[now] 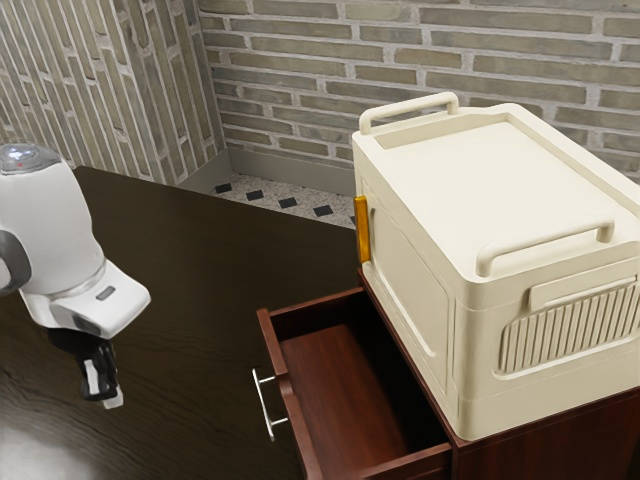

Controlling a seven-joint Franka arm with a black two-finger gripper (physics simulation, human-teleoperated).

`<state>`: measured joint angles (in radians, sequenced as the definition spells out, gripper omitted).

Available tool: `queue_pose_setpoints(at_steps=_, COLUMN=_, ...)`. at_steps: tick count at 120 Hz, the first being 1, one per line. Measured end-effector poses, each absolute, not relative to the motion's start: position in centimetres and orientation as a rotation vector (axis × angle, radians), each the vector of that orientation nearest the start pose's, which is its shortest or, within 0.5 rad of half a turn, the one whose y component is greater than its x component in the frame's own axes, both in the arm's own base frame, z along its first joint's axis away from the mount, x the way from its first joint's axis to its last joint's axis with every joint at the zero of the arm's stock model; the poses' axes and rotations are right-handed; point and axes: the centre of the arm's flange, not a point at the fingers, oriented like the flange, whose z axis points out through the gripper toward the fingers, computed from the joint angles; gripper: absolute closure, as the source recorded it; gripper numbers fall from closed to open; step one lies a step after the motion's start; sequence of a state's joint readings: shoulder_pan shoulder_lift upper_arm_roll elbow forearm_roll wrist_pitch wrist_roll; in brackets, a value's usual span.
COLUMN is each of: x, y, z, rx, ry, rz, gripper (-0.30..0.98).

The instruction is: Push the drawer handle with one arm to close the drawer

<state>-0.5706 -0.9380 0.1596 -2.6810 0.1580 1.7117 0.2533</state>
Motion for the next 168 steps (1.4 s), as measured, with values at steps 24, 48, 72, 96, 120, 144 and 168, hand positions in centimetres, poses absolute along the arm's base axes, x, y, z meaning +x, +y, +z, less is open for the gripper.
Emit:
queue_pose_setpoints(at_steps=24, x=28.3, y=-12.0, z=45.5, rx=-2.878, ry=1.182, rz=0.058, gripper=0.79)
queue_pose_setpoints(at_steps=48, x=29.2, y=-15.4, z=44.1, rx=-2.849, ry=1.258, rz=-0.022, gripper=0.79)
queue_pose_setpoints(at_steps=72, x=30.1, y=-18.0, z=42.8, rx=-2.838, ry=1.293, rz=-0.089, gripper=0.79)
queue_pose_setpoints(at_steps=96, x=31.4, y=-20.0, z=40.9, rx=-2.837, ry=1.298, rz=-0.123, gripper=0.79)
queue_pose_setpoints(at_steps=120, x=32.6, y=-21.0, z=41.1, rx=-2.847, ry=1.278, rz=-0.174, gripper=0.79)
queue_pose_setpoints(at_steps=144, x=33.4, y=-21.6, z=40.1, rx=-2.851, ry=1.262, rz=-0.175, gripper=0.79)
queue_pose_setpoints(at_steps=168, x=33.9, y=-22.2, z=39.6, rx=-2.854, ry=1.255, rz=-0.192, gripper=0.79)
